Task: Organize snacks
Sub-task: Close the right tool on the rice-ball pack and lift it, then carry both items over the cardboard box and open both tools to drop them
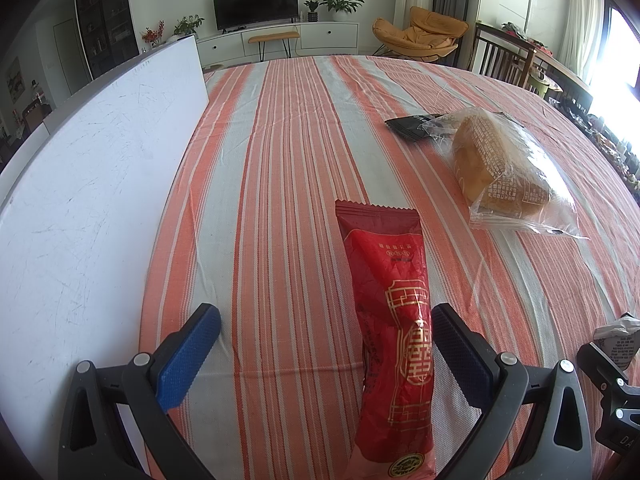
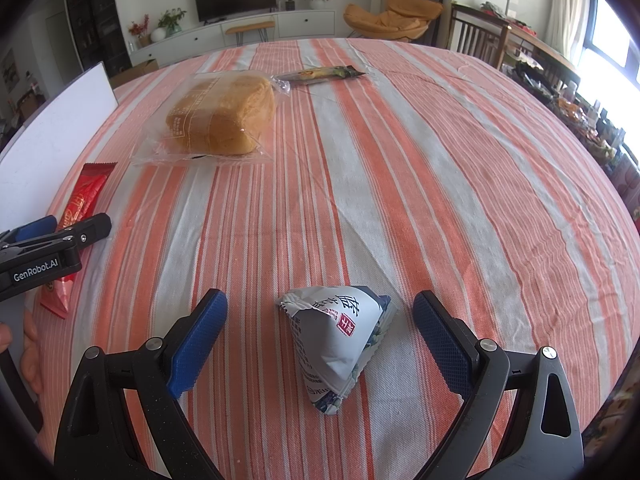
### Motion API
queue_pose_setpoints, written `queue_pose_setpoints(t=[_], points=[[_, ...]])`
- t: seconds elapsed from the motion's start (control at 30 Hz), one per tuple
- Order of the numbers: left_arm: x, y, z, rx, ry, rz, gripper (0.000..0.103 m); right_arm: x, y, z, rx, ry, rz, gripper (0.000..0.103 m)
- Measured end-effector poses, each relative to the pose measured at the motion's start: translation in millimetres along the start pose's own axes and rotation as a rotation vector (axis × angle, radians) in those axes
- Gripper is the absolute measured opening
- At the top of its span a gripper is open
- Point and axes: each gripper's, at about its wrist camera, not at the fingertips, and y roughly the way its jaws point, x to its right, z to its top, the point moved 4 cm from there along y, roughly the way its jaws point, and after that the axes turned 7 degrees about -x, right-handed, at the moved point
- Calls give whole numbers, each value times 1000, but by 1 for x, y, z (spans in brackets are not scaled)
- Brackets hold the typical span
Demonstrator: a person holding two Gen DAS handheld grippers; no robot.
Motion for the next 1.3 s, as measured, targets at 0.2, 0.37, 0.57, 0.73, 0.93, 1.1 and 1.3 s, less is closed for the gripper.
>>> queue_pose_setpoints(t=[0.2, 0.37, 0.57, 0.73, 0.93, 1.1, 1.3], points=[[0, 0, 0, 0, 0, 0, 103, 1, 0, 0, -1, 4, 6, 96], [2, 0, -1, -11, 19, -14, 103, 22, -21, 3, 78, 147, 231, 95], [6, -6, -9, -80, 78, -43, 103, 58, -33, -10, 66, 351, 466, 95], [9, -11, -11, -90, 104, -55, 92, 47, -38, -8, 42, 279, 370, 95], [15, -25, -15, -42, 145, -76, 14, 11, -16, -9, -63, 89, 206, 84], [17, -58, -30, -12, 70, -252, 12, 39, -19, -16, -68, 231, 270, 25], [7, -133, -41, 51, -55, -500, 11, 36, -67, -9, 16, 287, 389, 25]])
